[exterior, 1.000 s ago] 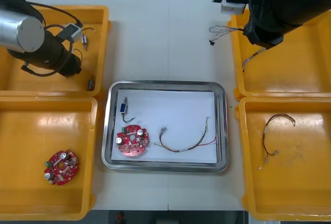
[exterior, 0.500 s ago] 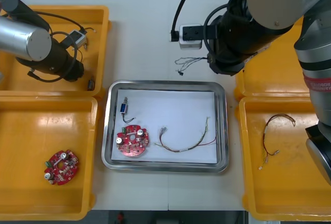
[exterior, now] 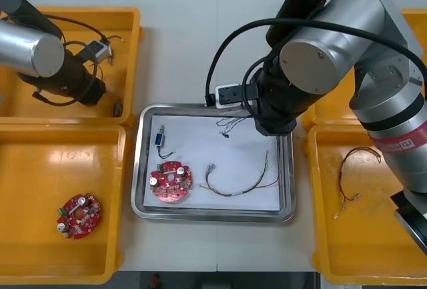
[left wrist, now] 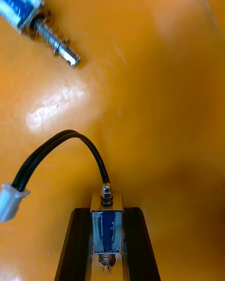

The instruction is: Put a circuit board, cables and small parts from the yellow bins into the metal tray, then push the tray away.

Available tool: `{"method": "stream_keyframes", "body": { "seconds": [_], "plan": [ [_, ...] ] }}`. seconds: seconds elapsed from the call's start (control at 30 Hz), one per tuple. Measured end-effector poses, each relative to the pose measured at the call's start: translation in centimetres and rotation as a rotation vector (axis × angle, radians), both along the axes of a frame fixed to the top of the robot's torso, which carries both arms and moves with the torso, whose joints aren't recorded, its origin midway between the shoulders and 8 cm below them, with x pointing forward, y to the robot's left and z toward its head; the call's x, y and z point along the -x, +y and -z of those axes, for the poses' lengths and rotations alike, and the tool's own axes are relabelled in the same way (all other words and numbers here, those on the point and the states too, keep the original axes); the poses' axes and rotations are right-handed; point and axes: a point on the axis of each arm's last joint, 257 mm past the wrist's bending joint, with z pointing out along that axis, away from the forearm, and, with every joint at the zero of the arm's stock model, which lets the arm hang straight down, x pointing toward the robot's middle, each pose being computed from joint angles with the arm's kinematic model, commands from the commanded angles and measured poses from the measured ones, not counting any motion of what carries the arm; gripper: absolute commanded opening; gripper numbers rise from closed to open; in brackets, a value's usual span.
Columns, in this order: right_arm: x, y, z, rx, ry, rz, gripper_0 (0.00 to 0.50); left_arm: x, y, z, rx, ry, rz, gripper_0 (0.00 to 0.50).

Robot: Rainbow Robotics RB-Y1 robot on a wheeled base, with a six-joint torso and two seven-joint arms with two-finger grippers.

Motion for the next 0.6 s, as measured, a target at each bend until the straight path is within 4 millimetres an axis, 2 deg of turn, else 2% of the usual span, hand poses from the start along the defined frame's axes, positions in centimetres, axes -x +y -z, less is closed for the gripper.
{"method": "stream_keyframes", "body": {
  "seconds": [0.23, 0.43, 0.6],
  "plan": [
    [-0.3, 0.2, 2.5, -0.062, -0.007, 0.024, 0.0, 1.2, 1.3, -2.4, -0.042, 0.026, -0.025, 0.0],
    [-1.6, -0.9, 3.6, -0.001, -0.083, 0.058, 0.0, 2.4, 0.9, -5.0, -0.047, 0.033, -0.017, 0.0],
    [-1.8, -0.6, 4.2, 0.012, -0.109, 0.099, 0.0, 3.6, 0.7, -6.4, -0.095, 0.042, -0.01, 0.0]
  ]
}}
